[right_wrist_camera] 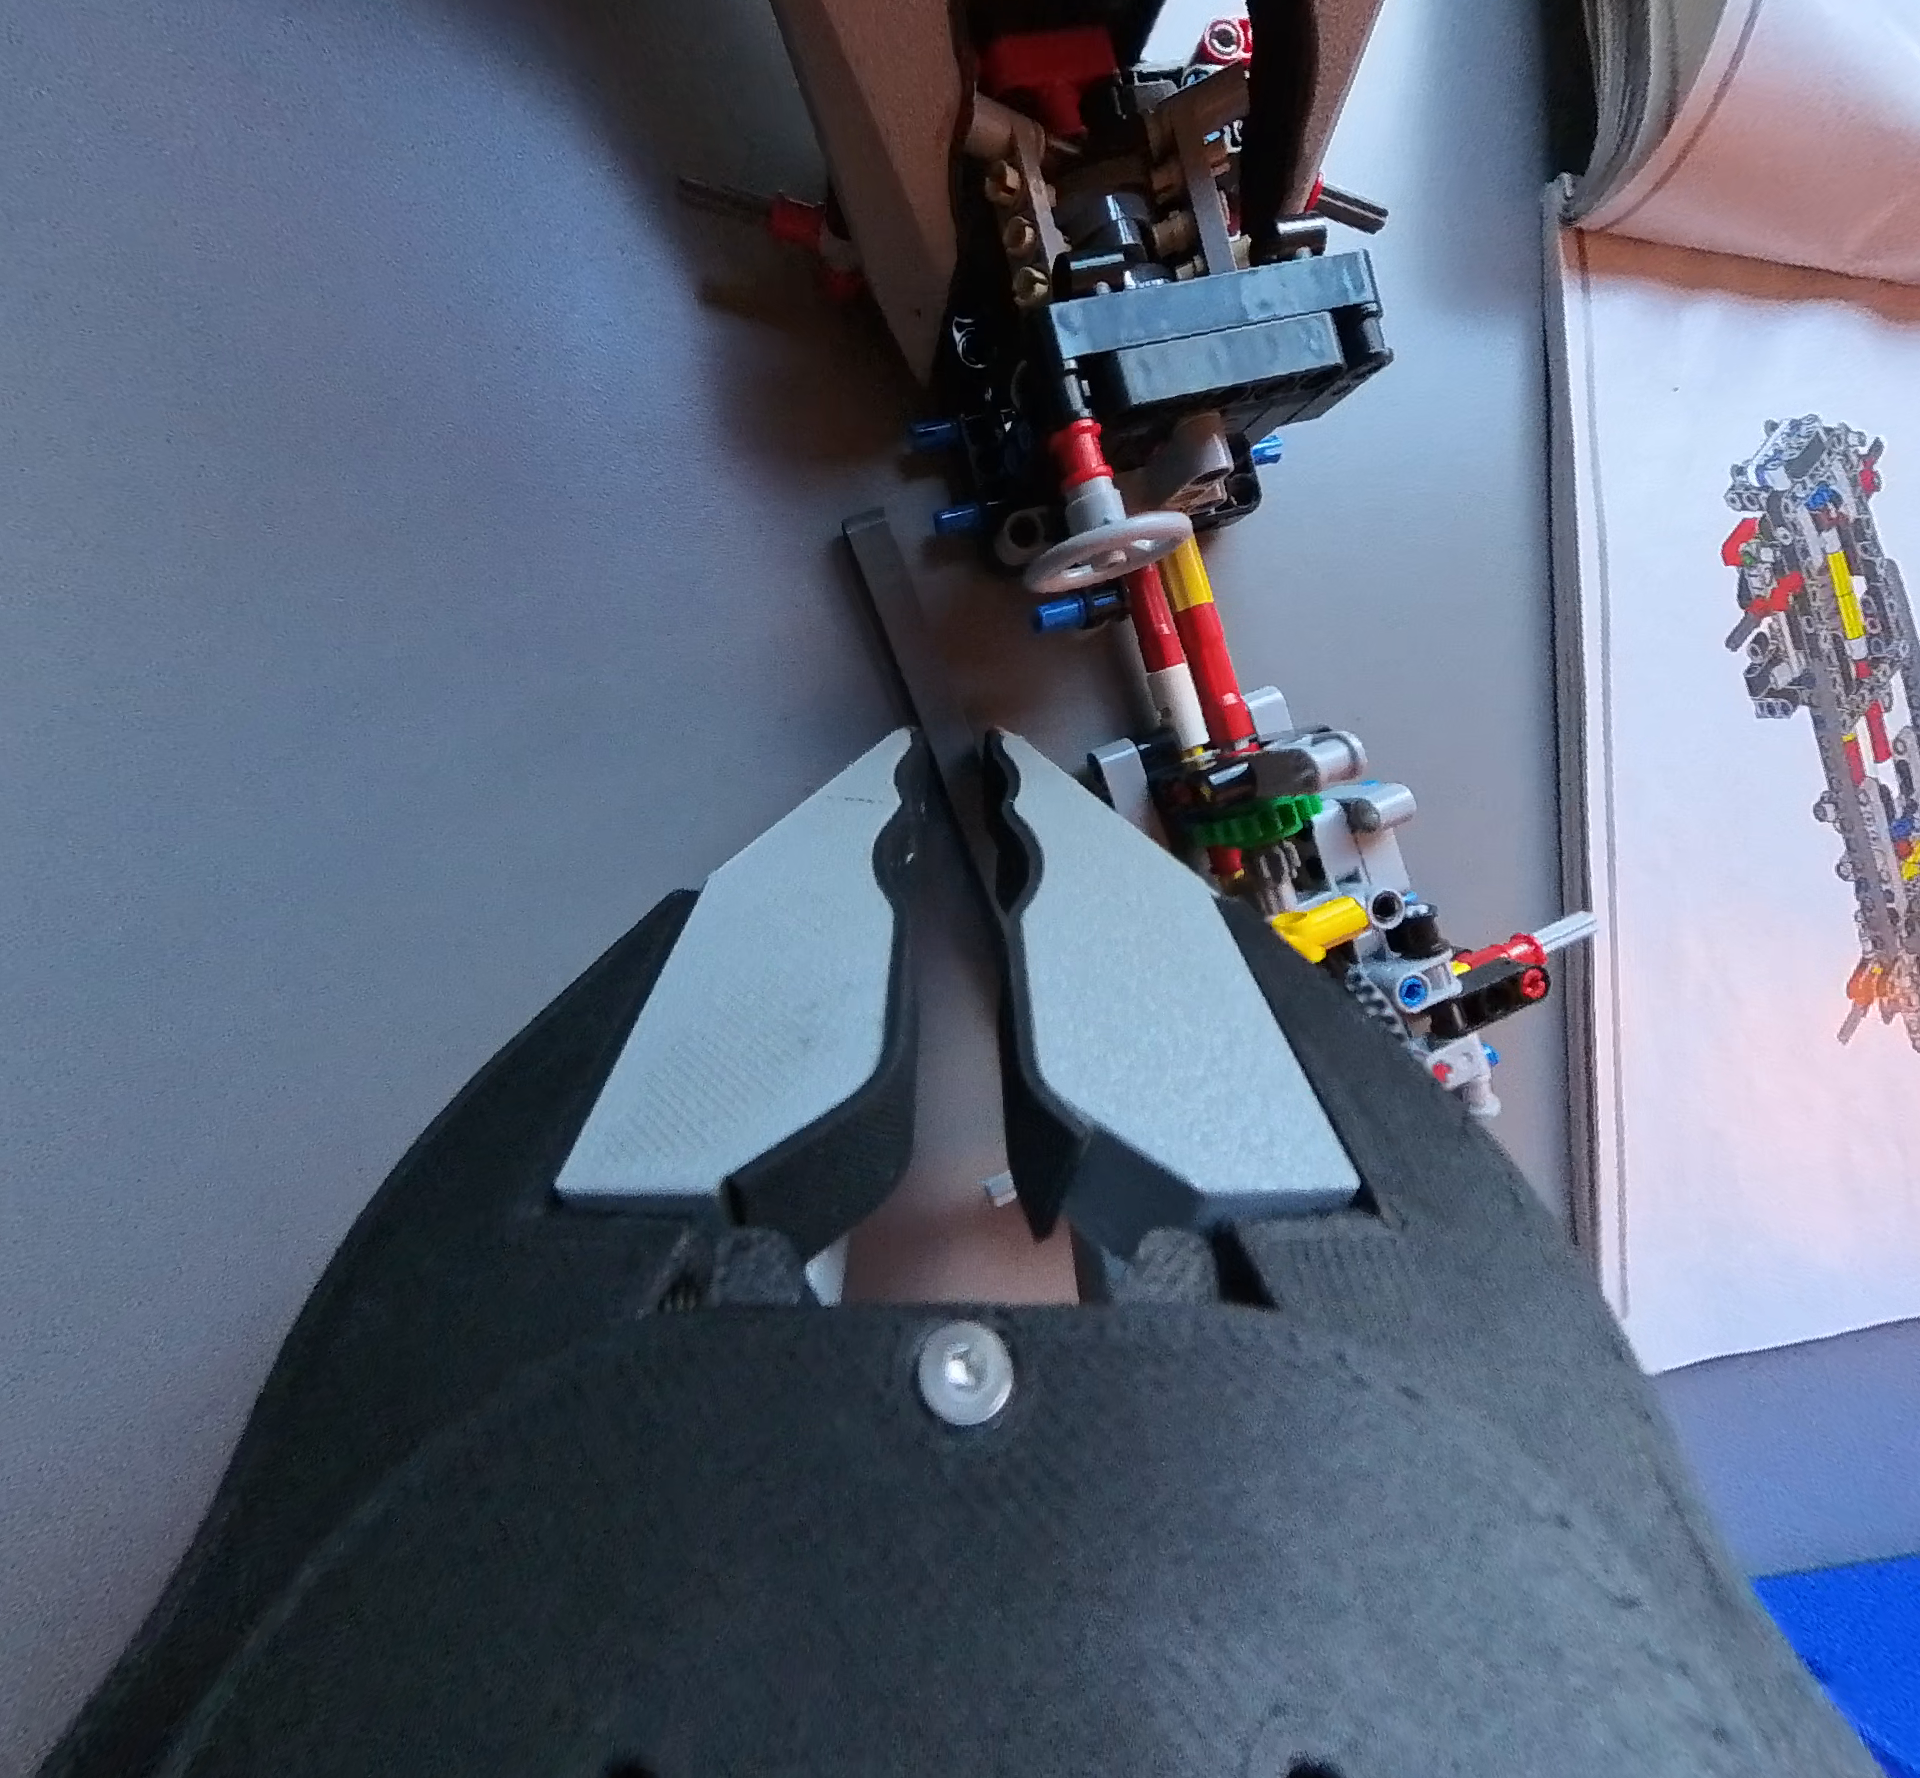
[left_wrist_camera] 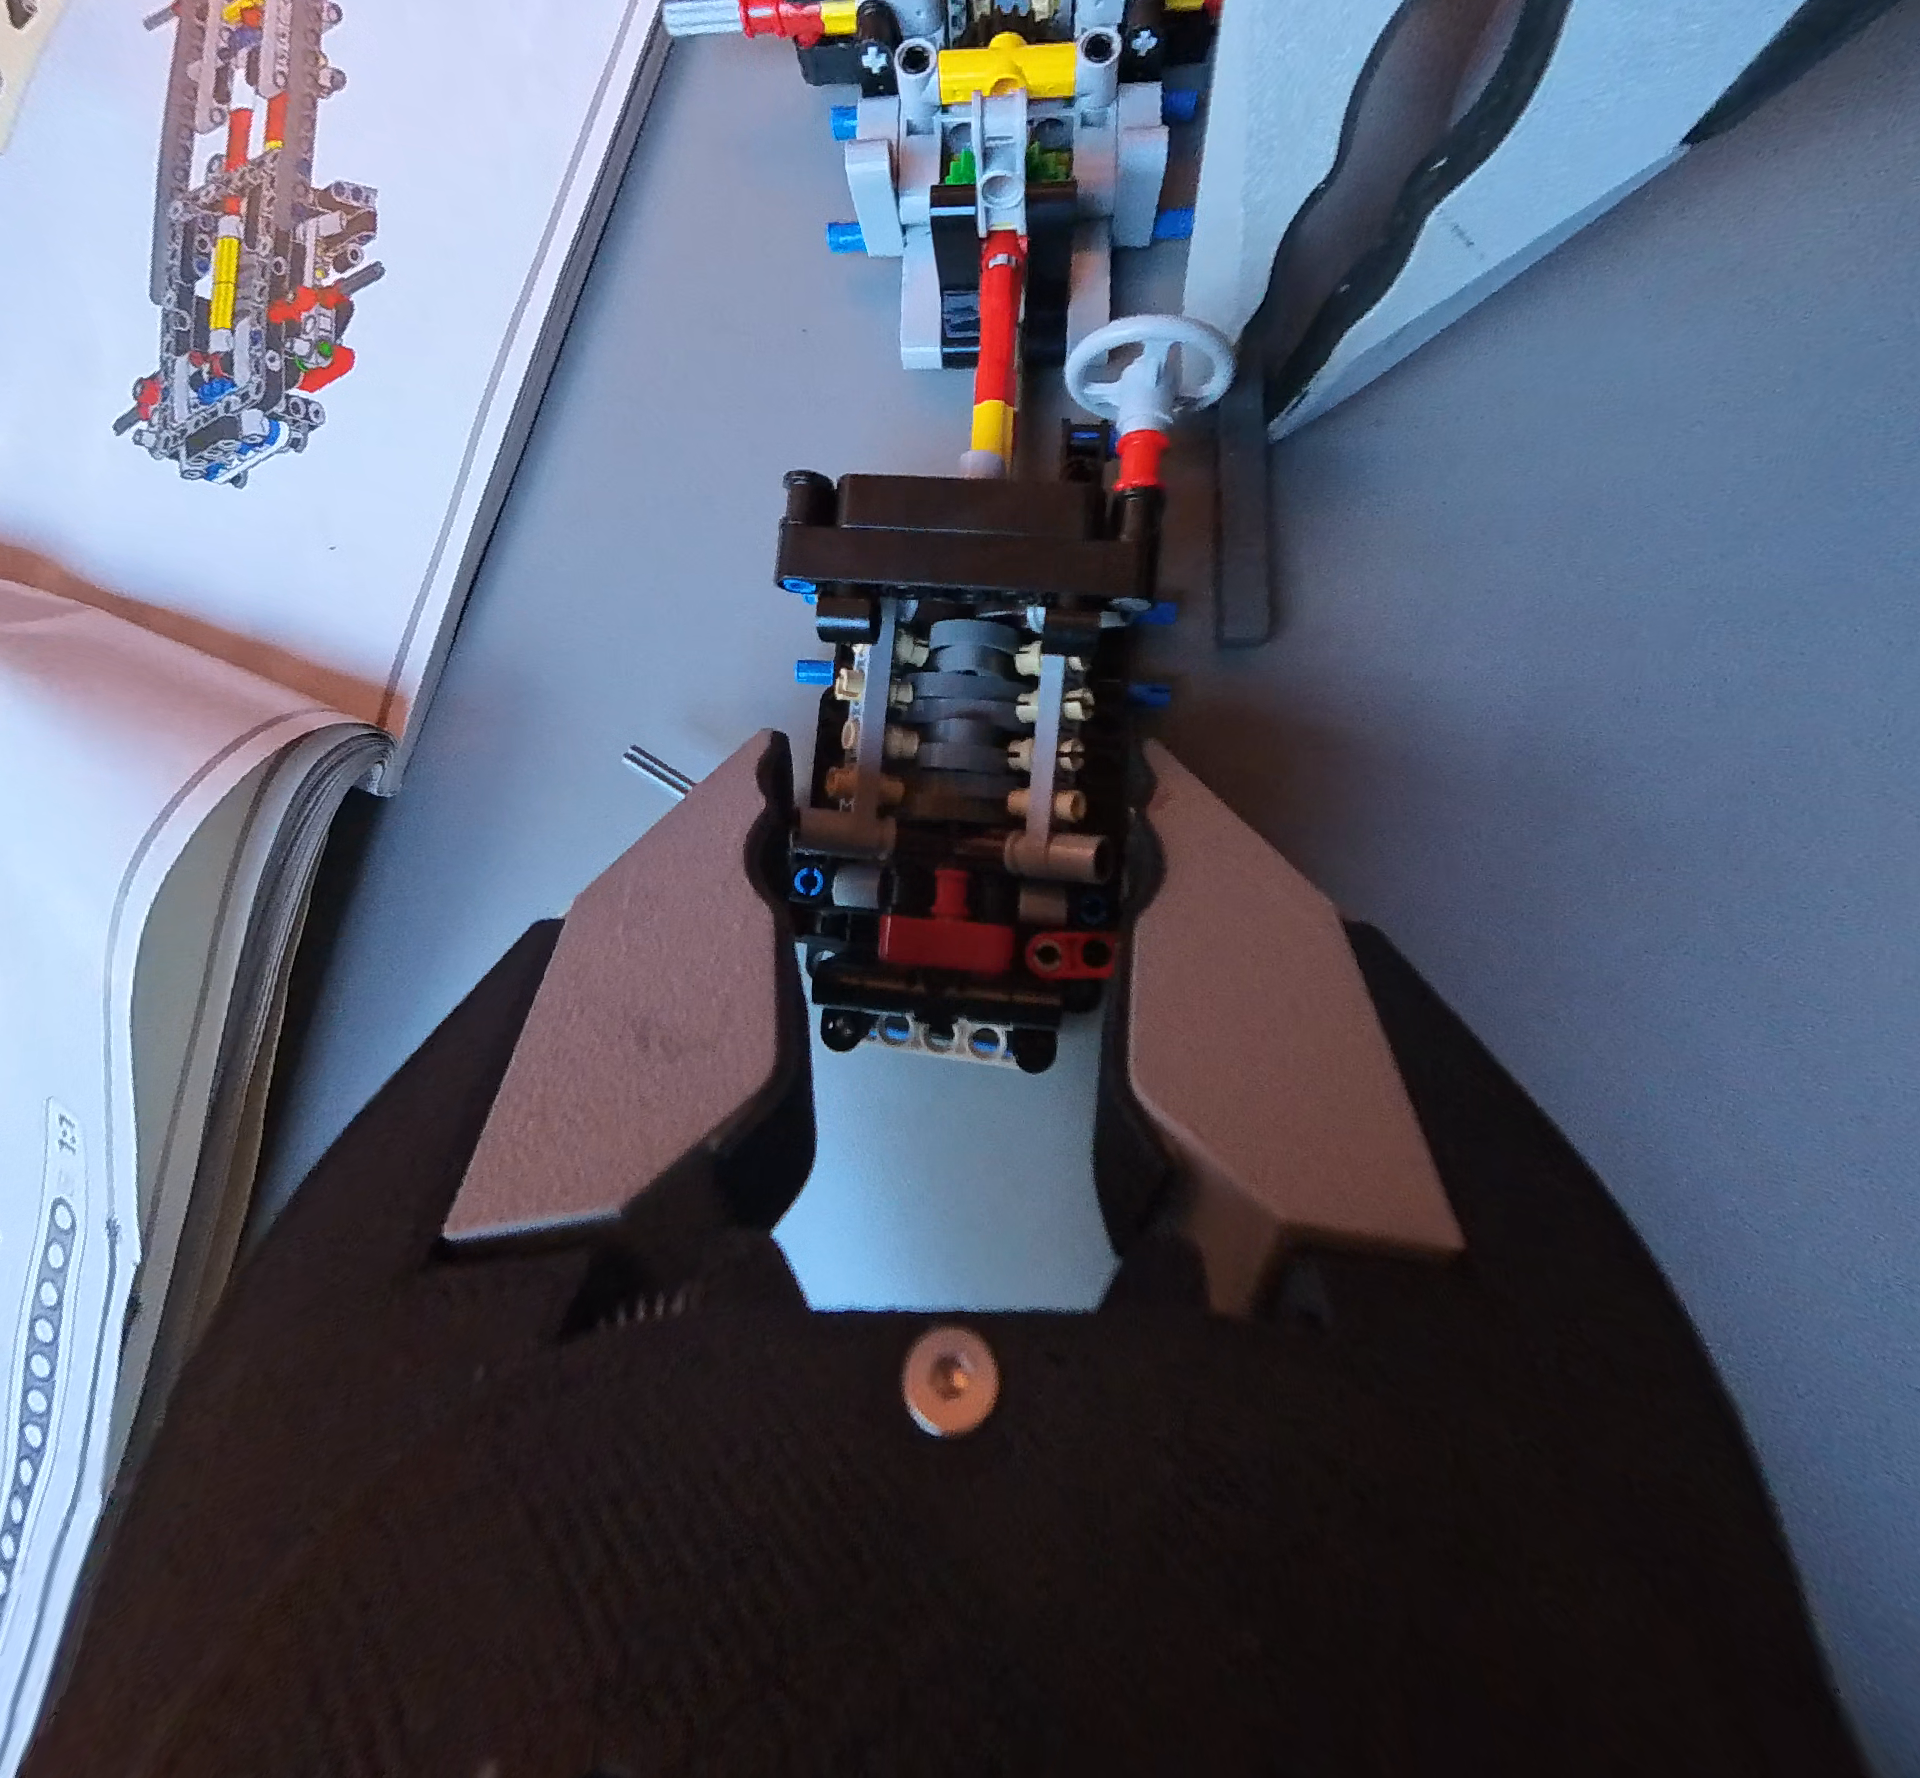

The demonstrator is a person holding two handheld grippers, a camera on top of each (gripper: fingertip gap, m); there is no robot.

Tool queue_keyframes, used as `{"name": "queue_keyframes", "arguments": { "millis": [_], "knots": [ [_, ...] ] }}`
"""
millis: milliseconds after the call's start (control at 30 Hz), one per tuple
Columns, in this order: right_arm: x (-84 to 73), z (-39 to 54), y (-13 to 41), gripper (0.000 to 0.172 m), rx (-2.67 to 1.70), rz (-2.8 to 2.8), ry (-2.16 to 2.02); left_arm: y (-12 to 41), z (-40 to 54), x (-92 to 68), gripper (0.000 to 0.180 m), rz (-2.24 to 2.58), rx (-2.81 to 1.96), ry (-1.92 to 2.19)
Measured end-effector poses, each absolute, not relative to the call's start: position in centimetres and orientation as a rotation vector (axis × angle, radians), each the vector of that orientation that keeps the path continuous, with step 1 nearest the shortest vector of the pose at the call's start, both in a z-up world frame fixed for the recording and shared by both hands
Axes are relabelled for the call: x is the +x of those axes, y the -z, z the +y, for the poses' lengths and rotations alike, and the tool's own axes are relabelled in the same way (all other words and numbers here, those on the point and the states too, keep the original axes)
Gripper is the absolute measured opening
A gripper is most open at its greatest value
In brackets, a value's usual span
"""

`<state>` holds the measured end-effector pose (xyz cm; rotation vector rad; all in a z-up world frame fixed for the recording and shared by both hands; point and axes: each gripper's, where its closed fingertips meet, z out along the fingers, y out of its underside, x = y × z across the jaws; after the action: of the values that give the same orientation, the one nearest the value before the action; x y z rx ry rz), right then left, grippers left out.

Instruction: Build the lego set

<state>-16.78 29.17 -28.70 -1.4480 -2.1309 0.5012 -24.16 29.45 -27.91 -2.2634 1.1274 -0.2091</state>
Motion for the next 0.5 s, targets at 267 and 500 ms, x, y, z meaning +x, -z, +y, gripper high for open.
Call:
{"name": "queue_keyframes", "arguments": {
  "millis": [267, 500],
  "knots": [
    [-16.7, 29.31, 28.72, 0.008, -1.499, -2.114, -0.552, 27.87, 29.42, -24.12, 0.062, 1.133, -2.239, 0.226],
    [-16.59, 29.57, 28.72, 0.007, -1.502, -2.101, -0.526, 27.87, 29.45, -24.14, 0.062, 1.118, -2.24, 0.232]
  ]
}}
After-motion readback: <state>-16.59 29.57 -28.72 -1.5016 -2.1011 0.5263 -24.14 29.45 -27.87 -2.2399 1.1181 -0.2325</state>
